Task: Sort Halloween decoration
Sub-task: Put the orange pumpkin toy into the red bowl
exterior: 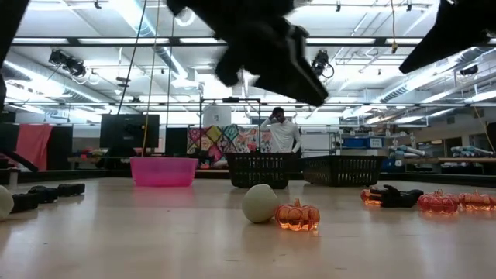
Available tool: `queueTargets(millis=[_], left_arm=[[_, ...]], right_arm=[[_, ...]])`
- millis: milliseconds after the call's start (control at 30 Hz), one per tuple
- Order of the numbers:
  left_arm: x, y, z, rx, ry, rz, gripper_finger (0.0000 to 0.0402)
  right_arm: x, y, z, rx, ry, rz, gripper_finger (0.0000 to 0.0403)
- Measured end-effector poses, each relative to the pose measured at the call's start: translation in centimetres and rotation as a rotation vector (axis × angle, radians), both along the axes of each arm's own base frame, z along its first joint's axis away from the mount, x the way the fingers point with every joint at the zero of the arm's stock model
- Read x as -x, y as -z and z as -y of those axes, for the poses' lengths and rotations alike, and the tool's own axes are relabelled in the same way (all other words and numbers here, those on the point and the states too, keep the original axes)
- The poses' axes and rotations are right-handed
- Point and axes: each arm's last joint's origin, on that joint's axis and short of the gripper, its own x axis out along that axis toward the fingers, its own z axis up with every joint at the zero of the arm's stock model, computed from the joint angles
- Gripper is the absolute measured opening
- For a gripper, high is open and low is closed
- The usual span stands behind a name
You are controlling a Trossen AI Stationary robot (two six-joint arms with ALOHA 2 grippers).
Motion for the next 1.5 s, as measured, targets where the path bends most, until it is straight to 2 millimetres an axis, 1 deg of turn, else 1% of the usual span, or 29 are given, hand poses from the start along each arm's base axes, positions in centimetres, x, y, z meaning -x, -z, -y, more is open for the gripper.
queueTargets(millis=[67,133,233,333,433,600,667,733,833,933,967,1067,1167,1267,1367,1433,1500], left_arm=[[1.5,-0.3,1.7,0.037,0.003,-0.055,0.0148],[2.6,-0.6,3.2,0.075,-0.007,-0.094,0.0148],[4.2,0.0,5.0,0.13,-0.05,-0.194,0.0148],[5.4,0.3,6.3,0.185,-0.115,-0.272,0.0148],[6.4,0.7,7.1,0.228,-0.175,-0.342,0.0148],[6.8,0.4,9.3,0.351,-0.21,-0.285,0.0148],[6.3,0.6,10.3,0.406,-0.202,-0.233,0.0148],[5.8,1.4,10.9,0.434,-0.224,-0.191,0.0148],[4.7,2.7,11.3,0.463,-0.252,-0.142,0.0148],[4.5,4.1,11.3,0.429,-0.27,-0.159,0.0151],[4.4,4.3,11.2,0.417,-0.275,-0.158,0.0152],[4.3,4.2,11.0,0.368,-0.303,-0.117,0.0153],[4.4,4.0,11.1,0.275,-0.323,-0.047,0.0153],[4.8,3.6,12.3,0.174,-0.304,0.056,0.0153],[5.3,3.5,13.5,0.073,-0.262,0.157,0.0153],[5.4,3.2,14.2,0.044,-0.218,0.217,0.0153],[5.4,3.1,14.3,0.045,-0.203,0.248,0.0153]], right_arm=[[-0.6,0.1,-0.4,-0.024,-0.055,-0.034,0.0165],[-1.6,0.2,-0.7,-0.048,-0.111,-0.049,0.0165],[-3.5,-0.1,-0.7,-0.067,-0.19,-0.043,0.0165],[-4.9,-0.3,-0.7,-0.094,-0.269,-0.038,0.0165],[-5.9,0.0,-0.8,-0.137,-0.363,-0.025,0.0165],[-6.7,0.9,-1.0,-0.203,-0.512,0.02,0.0165],[-6.7,1.1,-1.0,-0.219,-0.53,0.023,0.0165],[-6.7,1.1,-0.9,-0.22,-0.53,0.021,0.0165],[-6.7,1.1,-1.0,-0.22,-0.531,0.024,0.0165],[-6.6,1.1,-1.2,-0.244,-0.544,0.023,0.0165],[-6.5,1.2,-1.3,-0.259,-0.552,0.014,0.0166],[-6.3,1.6,-1.4,-0.308,-0.565,-0.03,0.017],[-6.3,2.8,-1.5,-0.356,-0.533,-0.095,0.0177],[-7.0,4.0,-1.1,-0.395,-0.456,-0.165,0.0183],[-8.0,4.4,-0.6,-0.436,-0.364,-0.182,0.0186],[-8.7,5.1,-0.1,-0.462,-0.309,-0.219,0.0188],[-9.4,6.0,0.3,-0.483,-0.268,-0.256,0.0191]])
